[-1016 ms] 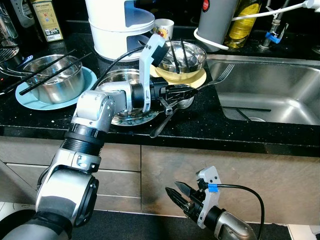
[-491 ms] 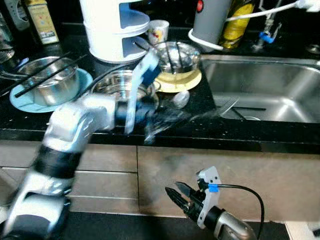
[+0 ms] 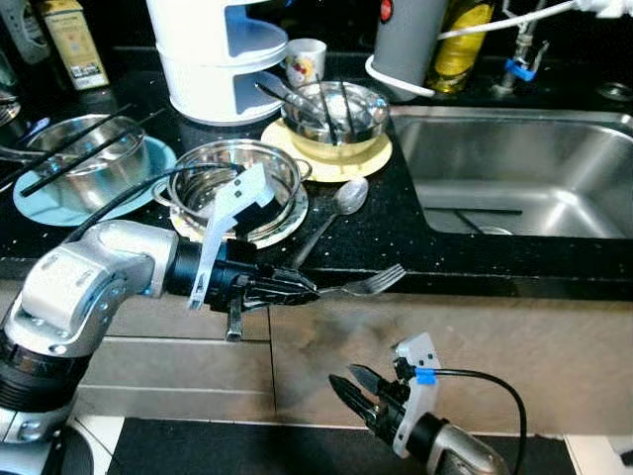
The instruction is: Kitchen organization
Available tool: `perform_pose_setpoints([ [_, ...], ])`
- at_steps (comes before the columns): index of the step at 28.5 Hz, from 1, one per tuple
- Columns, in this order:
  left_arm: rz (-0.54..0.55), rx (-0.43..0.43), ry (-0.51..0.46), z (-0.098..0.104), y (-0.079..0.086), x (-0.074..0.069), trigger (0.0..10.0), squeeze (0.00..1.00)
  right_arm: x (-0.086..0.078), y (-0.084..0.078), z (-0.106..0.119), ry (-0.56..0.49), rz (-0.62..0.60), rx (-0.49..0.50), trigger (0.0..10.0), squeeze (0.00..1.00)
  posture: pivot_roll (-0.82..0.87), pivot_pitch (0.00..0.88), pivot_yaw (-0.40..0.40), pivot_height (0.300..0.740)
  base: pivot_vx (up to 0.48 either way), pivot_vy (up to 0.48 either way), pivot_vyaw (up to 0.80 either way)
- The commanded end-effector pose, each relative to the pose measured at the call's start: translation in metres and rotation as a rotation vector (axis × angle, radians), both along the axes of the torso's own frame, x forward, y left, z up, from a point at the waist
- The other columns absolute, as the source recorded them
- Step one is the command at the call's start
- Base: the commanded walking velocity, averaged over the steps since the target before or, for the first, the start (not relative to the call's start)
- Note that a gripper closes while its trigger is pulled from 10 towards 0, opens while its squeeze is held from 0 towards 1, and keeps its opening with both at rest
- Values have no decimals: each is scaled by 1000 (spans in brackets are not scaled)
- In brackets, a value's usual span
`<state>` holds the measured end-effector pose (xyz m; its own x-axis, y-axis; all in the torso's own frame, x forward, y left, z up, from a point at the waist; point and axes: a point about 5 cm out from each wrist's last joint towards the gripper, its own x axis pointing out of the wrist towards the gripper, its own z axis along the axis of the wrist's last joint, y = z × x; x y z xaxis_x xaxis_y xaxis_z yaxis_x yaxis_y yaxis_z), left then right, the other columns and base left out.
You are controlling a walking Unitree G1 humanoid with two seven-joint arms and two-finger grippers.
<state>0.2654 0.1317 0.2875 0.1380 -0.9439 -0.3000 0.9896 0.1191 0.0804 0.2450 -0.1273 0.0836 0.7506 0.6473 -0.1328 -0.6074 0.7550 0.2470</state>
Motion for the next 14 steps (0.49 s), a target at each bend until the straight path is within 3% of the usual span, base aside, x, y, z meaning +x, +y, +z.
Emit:
perform_pose_setpoints([
  [1, -26, 13, 22, -4, 1, -8, 0, 0, -3, -1, -3, 17, 0, 5, 10000, 0, -58, 209, 0, 740, 0, 0, 0],
  [3, -15, 47, 33, -12, 4, -10, 0, 0, -4, -1, -4, 18, 2, 5, 10000, 0, -58, 204, -2, 740, 0, 0, 0],
  [6, 54, 184, 21, -42, 12, -13, 0, 0, -5, 0, -4, 22, 10, 8, 10000, 0, -59, 202, -3, 740, 0, 0, 0],
  [14, 171, 197, 11, -67, 10, -21, 0, 0, -7, 1, -5, 27, 17, 11, 10000, 0, -58, 200, -6, 740, 0, 0, 0],
])
